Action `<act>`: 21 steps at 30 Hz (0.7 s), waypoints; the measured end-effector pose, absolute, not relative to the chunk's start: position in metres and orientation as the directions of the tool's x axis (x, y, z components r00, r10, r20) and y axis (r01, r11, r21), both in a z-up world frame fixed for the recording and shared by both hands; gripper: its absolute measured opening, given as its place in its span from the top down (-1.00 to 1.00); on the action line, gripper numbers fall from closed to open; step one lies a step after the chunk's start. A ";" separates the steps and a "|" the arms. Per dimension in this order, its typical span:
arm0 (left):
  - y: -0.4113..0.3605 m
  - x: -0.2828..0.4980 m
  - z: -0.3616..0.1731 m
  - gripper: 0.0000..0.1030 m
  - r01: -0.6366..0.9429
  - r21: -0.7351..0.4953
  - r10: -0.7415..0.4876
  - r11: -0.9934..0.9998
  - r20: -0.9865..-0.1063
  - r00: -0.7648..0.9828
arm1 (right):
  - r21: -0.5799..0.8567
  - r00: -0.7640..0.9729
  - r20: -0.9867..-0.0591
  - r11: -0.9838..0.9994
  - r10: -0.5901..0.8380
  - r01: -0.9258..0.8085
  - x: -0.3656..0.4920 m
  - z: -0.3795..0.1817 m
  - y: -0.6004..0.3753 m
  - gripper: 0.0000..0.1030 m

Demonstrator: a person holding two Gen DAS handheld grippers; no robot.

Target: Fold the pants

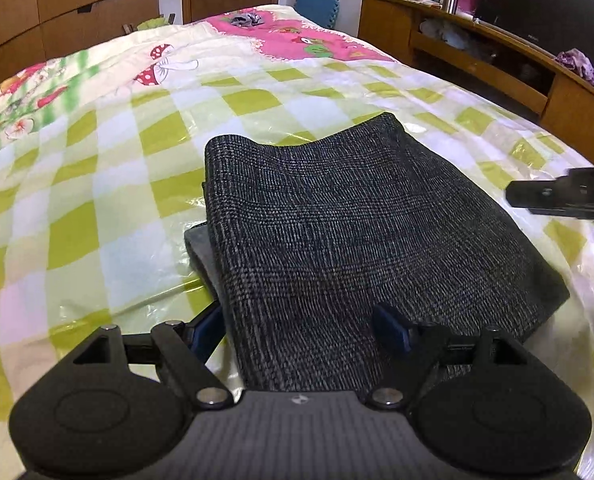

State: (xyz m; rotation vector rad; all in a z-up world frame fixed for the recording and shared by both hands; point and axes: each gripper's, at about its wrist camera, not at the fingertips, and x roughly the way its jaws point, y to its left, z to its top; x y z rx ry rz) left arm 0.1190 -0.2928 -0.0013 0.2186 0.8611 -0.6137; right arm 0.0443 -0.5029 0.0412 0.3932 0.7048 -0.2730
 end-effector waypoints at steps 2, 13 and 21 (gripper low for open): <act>-0.291 0.115 0.000 -0.78 0.583 -0.052 -0.409 0.811 -0.763 0.500 | 0.257 0.750 -0.654 0.906 -0.094 0.338 0.035 0.043 -0.491 0.34; -0.288 0.094 -0.004 -0.79 0.597 -0.015 -0.386 0.802 -0.776 0.499 | 0.261 0.703 -0.710 0.912 -0.041 0.317 0.019 0.011 -0.472 0.39; -0.281 0.082 -0.001 -0.80 0.602 0.001 -0.382 0.798 -0.772 0.507 | 0.233 0.703 -0.709 0.923 -0.055 0.308 0.017 0.015 -0.452 0.38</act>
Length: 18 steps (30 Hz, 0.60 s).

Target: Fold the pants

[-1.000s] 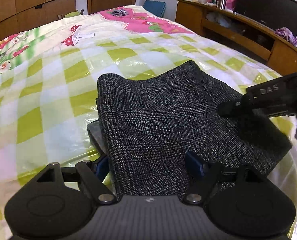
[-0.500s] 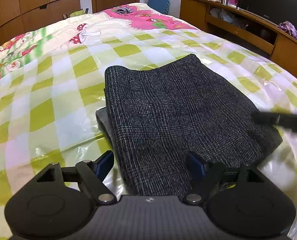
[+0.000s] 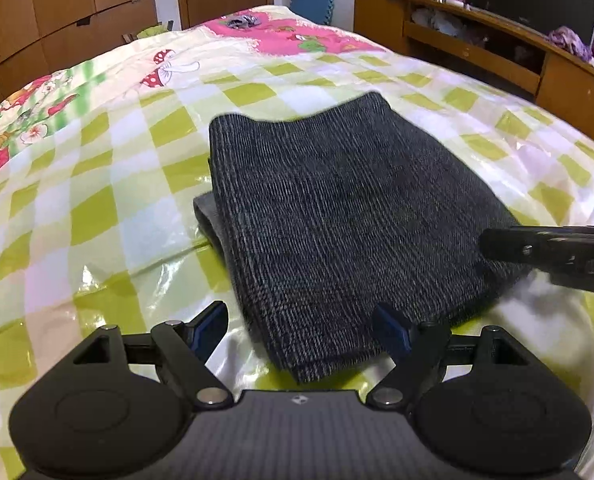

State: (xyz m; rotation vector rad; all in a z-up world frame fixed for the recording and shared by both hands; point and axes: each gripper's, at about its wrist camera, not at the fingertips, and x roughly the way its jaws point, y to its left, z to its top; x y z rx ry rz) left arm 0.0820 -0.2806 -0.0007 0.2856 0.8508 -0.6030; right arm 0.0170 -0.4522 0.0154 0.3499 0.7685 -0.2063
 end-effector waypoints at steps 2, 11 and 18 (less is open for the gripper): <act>-0.278 0.080 -0.003 -0.82 0.614 0.005 -0.385 0.789 -0.776 0.500 | 0.245 0.696 -0.716 0.916 -0.050 0.318 0.016 0.012 -0.454 0.38; -0.252 0.089 0.007 -0.81 0.552 -0.087 -0.424 0.829 -0.742 0.520 | 0.390 0.770 -0.632 0.893 0.084 0.224 0.066 0.050 -0.455 0.33; -0.254 0.084 -0.009 -0.82 0.565 -0.134 -0.464 0.814 -0.734 0.495 | 0.431 0.751 -0.636 0.889 0.179 0.153 0.164 0.038 -0.420 0.33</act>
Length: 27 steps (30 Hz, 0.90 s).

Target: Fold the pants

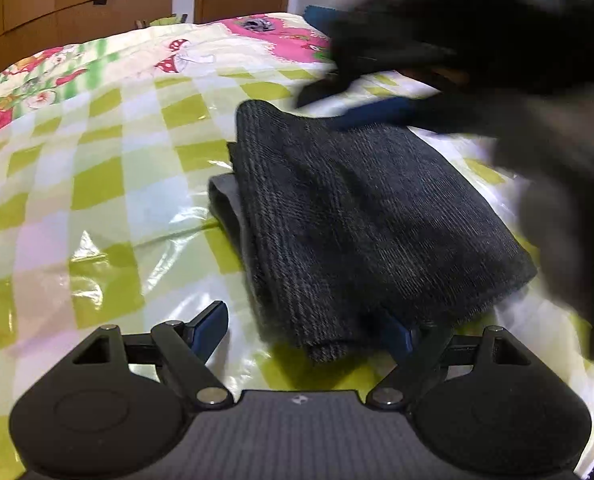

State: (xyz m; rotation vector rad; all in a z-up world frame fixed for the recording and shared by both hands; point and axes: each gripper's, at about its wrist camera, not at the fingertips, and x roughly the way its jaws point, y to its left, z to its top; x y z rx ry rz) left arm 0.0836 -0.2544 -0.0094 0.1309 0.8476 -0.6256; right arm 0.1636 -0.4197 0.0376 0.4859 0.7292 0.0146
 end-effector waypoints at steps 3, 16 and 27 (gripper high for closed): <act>-0.255 0.083 -0.013 -0.82 0.570 -0.151 -0.476 0.808 -0.736 0.480 | 0.392 0.720 -0.670 0.909 0.179 0.140 0.198 0.022 -0.406 0.33; -0.249 0.076 -0.010 -0.83 0.559 -0.165 -0.476 0.812 -0.741 0.473 | 0.437 0.735 -0.625 0.898 0.262 0.051 0.179 0.040 -0.394 0.26; -0.213 0.048 0.017 -0.83 0.505 -0.078 -0.395 0.859 -0.729 0.559 | 0.400 0.710 -0.698 0.873 0.092 0.280 0.017 0.030 -0.430 0.26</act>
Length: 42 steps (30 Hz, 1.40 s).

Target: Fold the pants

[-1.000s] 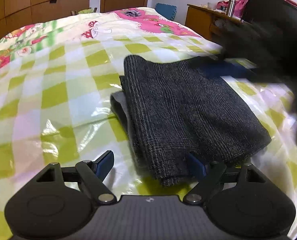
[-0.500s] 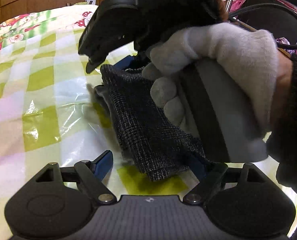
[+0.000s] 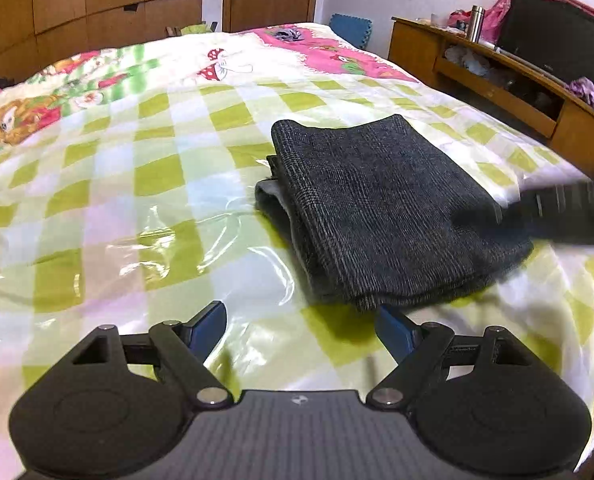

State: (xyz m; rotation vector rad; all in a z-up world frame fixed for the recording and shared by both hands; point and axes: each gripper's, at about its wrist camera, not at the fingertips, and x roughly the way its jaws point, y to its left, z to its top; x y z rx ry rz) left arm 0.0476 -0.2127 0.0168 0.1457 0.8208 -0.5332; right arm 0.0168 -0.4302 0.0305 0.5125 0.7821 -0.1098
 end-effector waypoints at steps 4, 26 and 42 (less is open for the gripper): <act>-0.210 0.031 0.023 -0.83 0.510 -0.045 -0.379 0.859 -0.727 0.573 | 0.389 0.708 -0.703 0.869 0.067 0.304 -0.019 0.027 -0.410 0.26; -0.228 -0.034 0.048 -0.98 0.498 -0.060 -0.396 0.865 -0.690 0.605 | 0.217 0.721 -0.688 0.923 -0.086 0.317 -0.091 0.079 -0.377 0.26; -0.250 -0.041 0.041 -1.00 0.442 -0.004 -0.326 0.897 -0.682 0.655 | 0.206 0.696 -0.715 0.932 -0.064 0.297 -0.091 0.065 -0.397 0.26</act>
